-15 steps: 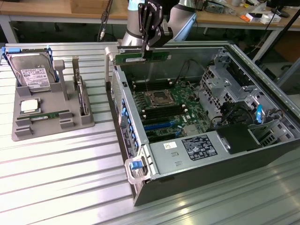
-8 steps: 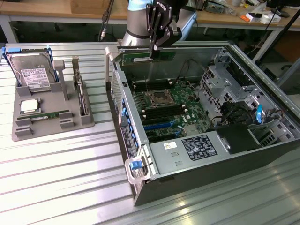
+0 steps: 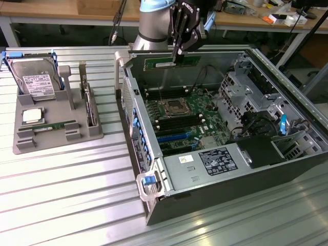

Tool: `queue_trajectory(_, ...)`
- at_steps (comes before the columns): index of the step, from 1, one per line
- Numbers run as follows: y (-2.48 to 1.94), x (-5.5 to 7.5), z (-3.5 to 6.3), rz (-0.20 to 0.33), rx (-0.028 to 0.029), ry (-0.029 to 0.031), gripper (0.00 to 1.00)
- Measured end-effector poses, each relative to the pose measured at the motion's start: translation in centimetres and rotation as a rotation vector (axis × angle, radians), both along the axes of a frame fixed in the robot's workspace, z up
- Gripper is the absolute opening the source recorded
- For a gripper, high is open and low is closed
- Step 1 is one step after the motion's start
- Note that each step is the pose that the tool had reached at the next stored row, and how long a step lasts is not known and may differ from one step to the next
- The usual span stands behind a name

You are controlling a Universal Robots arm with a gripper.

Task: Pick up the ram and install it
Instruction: 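Pick up the ram and move it above insertion slot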

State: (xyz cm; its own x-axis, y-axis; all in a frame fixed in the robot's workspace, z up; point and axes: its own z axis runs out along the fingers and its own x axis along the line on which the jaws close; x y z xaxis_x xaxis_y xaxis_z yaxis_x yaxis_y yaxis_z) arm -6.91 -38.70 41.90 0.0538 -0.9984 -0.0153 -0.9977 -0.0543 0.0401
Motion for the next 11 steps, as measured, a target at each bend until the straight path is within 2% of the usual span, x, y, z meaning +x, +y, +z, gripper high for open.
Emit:
queue_trajectory(2,0.00,0.3,0.00,0.000,0.0000,0.0000,0.13)
queue_trajectory(11,0.00,3.1,0.00,0.000,0.0001,0.0000,0.13)
